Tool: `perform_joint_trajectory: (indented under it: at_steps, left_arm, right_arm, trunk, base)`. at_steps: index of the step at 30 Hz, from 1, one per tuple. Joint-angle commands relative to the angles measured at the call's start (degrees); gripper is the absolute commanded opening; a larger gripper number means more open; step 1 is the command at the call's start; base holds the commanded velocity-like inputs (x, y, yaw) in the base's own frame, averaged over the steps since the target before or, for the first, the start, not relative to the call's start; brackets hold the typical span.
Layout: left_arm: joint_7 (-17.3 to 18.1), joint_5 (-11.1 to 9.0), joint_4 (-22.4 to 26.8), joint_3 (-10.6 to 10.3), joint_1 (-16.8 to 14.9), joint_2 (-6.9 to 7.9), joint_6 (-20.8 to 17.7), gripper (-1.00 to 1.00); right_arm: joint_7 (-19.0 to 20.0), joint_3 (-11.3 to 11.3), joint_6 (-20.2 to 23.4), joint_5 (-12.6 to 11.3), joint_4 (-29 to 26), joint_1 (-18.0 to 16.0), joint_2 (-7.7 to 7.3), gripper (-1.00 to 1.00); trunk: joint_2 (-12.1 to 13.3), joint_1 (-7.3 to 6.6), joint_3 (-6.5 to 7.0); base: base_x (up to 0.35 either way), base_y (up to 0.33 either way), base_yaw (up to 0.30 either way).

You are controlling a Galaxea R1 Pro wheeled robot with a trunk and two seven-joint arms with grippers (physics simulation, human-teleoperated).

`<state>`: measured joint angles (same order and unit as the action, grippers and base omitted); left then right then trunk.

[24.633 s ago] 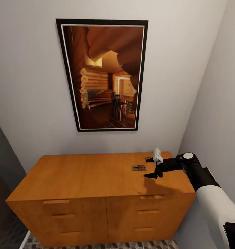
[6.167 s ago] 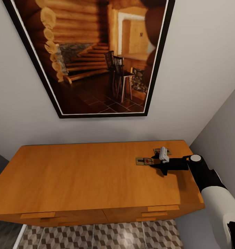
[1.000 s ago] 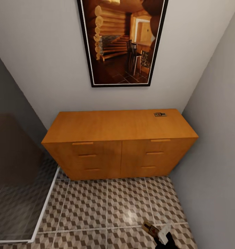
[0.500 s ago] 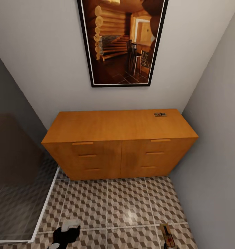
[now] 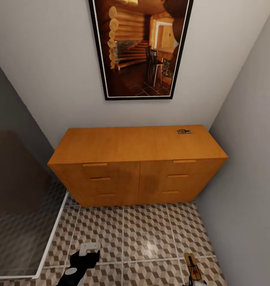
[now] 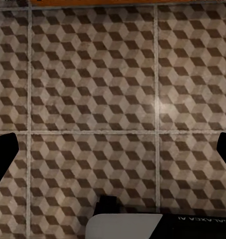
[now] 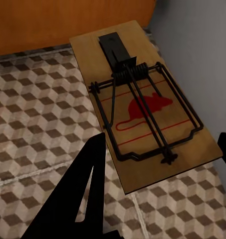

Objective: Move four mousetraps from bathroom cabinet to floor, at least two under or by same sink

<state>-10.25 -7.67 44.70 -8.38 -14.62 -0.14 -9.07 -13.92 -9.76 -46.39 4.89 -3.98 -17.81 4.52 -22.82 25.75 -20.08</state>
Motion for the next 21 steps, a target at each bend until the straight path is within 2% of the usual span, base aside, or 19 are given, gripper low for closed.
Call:
perform_joint_trajectory:
  at_steps: [1, 7, 9, 14, 17, 18, 19, 20, 21]
  left_arm:
    - [-0.5, -0.6, 0.1, -0.3, 0.0, 0.02, -0.1, 1.0]
    - [-0.4, -0.6, -0.2, -0.3, 0.0, -0.05, 0.3, 1.0]
    - [-0.3, -0.5, -0.5, -0.4, 0.0, -0.53, 0.3, 1.0]
    - [-0.4, -0.5, -0.2, -1.1, 0.0, -3.31, -0.1, 1.0]
    - [-0.5, -0.4, 4.1, -1.9, 0.0, -5.1, -1.4, 1.0]
    - [-0.5, -0.3, 7.9, -2.0, 0.0, -5.83, -3.9, 1.0]
    - [-0.5, -0.3, 12.8, -2.3, 0.0, -6.47, -8.6, 1.0]
    - [-0.5, -0.3, 18.4, -3.1, 0.0, -6.96, -15.2, 1.0]
    - [-0.4, -0.3, 24.9, -5.1, -0.1, -7.42, -24.1, 1.0]
  right_arm:
    - [-0.5, -0.3, -0.1, 0.6, 0.0, 0.0, 0.0, -1.0]
    - [-0.5, -0.4, -0.1, 0.6, 0.0, 0.0, -0.03, -1.0]
    - [-0.5, -0.4, -0.1, 0.6, 0.0, 0.0, -0.03, -1.0]
    - [-0.5, -0.4, -0.1, 0.5, 0.0, 0.0, -0.04, -1.0]
    - [-0.5, -0.5, -0.1, 0.5, 0.0, 0.0, -0.04, -1.0]
    - [-0.5, -0.5, -0.1, 0.5, 0.0, 0.0, -0.04, -1.0]
    - [-0.5, -0.5, -0.1, 0.5, 0.0, 0.0, -0.04, -1.0]
    - [-0.5, -0.5, -0.1, 0.5, 0.0, 0.0, -0.04, -1.0]
    - [-0.5, -0.5, -0.1, 0.5, 0.0, 0.0, -0.04, -1.0]
  trunk:
    - [-0.1, 0.03, -0.09]
    - [-0.1, 0.03, -0.09]
    - [-0.1, 0.03, -0.09]
    - [-0.1, 0.03, -0.09]
    - [-0.1, 0.03, -0.09]
    - [-0.1, 0.03, -0.09]
    - [-0.1, 0.03, -0.09]
    - [-0.1, 0.03, -0.09]
    - [-0.1, 0.03, -0.09]
  base:
    - [0.0, 0.0, 0.0]
    - [0.0, 0.0, 0.0]
    - [0.0, 0.0, 0.0]
    - [0.0, 0.0, 0.0]
    - [0.0, 0.0, 0.0]
    - [0.0, 0.0, 0.0]
    - [0.0, 0.0, 0.0]
    - [0.0, 0.0, 0.0]
    - [0.0, 0.0, 0.0]
